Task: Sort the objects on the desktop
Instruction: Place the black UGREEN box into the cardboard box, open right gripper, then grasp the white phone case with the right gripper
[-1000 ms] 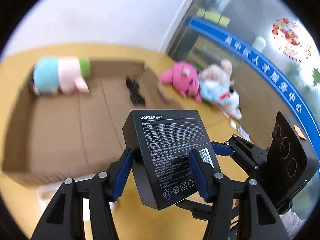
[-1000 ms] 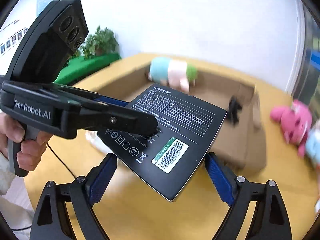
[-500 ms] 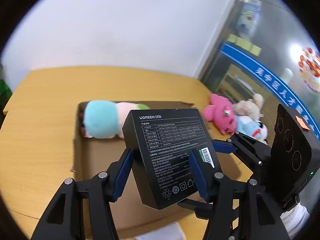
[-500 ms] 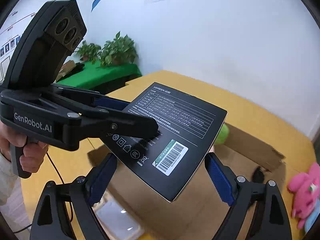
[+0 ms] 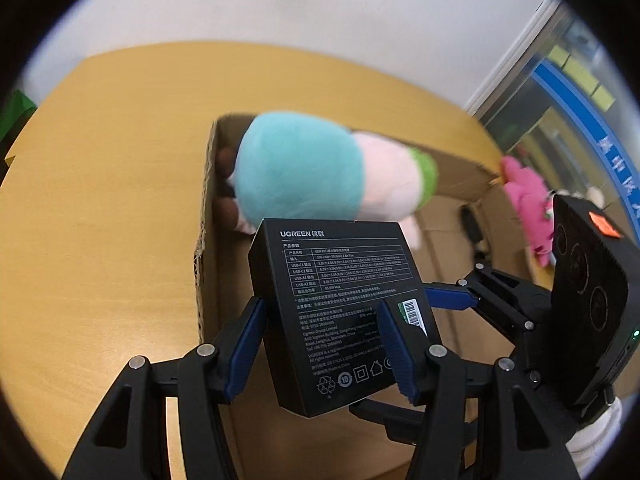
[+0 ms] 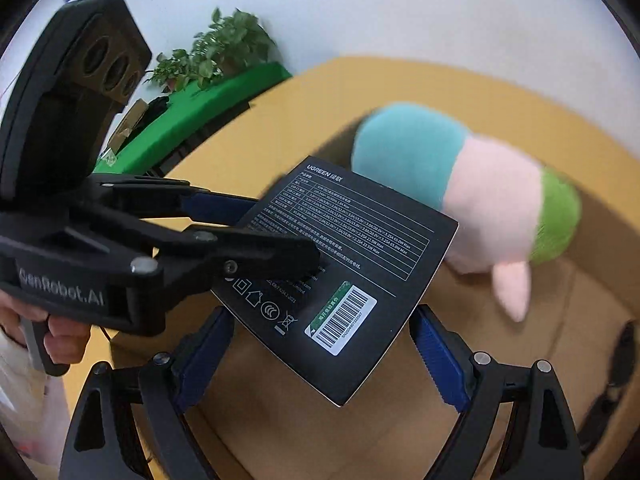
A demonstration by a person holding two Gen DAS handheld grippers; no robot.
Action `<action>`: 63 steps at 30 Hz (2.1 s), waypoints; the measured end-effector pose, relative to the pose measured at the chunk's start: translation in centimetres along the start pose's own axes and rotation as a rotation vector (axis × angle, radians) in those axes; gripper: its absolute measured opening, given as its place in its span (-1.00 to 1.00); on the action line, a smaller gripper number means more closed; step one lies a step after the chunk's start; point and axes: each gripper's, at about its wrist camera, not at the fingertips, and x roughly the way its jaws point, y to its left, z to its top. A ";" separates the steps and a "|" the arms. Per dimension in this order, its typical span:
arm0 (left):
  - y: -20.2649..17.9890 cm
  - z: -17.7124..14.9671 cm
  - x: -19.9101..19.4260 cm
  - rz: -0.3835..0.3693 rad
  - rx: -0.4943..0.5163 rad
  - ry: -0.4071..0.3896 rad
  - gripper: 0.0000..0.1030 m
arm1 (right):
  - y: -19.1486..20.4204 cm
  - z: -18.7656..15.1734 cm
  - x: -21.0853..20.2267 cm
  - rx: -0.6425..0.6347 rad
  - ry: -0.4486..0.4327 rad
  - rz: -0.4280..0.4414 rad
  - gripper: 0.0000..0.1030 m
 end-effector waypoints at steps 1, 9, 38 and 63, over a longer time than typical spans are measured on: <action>0.1 0.1 0.5 0.016 -0.001 0.016 0.10 | -0.4 0.3 0.6 0.006 0.013 0.002 0.74; 0.4 0.4 2.6 0.154 -0.005 0.082 0.10 | -1.9 0.7 4.9 0.057 0.098 0.046 0.74; -3.6 -16.3 -10.6 0.007 0.073 -0.216 0.55 | 6.5 -19.7 -15.3 0.182 -0.170 -0.101 1.00; -0.6 -21.6 -4.0 -0.309 -0.121 -0.042 -0.04 | 7.2 -21.4 -8.8 0.140 -0.078 -0.040 -0.35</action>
